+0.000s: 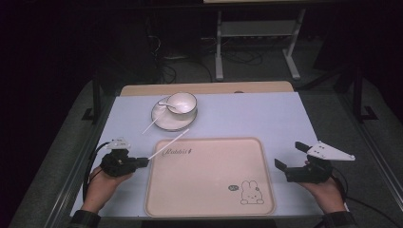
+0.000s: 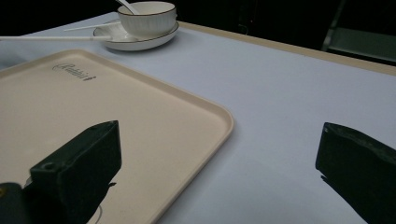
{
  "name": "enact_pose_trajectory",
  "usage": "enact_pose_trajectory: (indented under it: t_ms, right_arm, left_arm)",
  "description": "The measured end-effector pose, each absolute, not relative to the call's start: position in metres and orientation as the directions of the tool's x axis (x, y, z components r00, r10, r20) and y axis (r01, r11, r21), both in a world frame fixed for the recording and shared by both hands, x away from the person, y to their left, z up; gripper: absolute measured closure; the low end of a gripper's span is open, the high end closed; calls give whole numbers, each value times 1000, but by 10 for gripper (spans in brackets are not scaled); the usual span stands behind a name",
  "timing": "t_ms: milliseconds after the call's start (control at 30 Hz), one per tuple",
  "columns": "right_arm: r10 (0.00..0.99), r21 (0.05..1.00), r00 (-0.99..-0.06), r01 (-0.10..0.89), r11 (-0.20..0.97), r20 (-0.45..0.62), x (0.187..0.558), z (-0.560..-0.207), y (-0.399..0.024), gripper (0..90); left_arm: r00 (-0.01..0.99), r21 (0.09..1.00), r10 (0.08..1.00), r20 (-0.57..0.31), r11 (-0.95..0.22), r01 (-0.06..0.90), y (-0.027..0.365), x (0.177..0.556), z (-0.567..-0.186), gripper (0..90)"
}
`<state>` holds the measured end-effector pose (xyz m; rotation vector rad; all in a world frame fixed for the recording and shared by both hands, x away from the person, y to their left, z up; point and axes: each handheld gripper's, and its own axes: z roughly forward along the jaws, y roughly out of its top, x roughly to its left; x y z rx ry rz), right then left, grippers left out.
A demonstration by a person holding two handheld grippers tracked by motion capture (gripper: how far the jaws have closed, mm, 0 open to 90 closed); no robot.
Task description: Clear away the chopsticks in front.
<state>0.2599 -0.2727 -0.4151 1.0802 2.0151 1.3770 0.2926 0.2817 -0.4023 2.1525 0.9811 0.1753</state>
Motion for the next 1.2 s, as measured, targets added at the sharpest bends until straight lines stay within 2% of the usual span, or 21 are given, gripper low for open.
enact_pose_trajectory:
  t_ms: [633, 833, 1200]
  right_arm:
    - [811, 920, -582, 343, 190, 50, 260, -415, -272, 0]
    - [811, 919, -583, 345, 191, 50, 260, -415, -272, 0]
    - [810, 920, -585, 343, 192, 49, 260, -415, -272, 0]
  left_arm:
    - [732, 655, 660, -168, -480, 584, 235, 296, -418, 855]
    - [746, 624, 652, -134, -530, 575, 223, 296, -429, 850]
    - [742, 613, 658, -129, -535, 582, 223, 297, -435, 829]
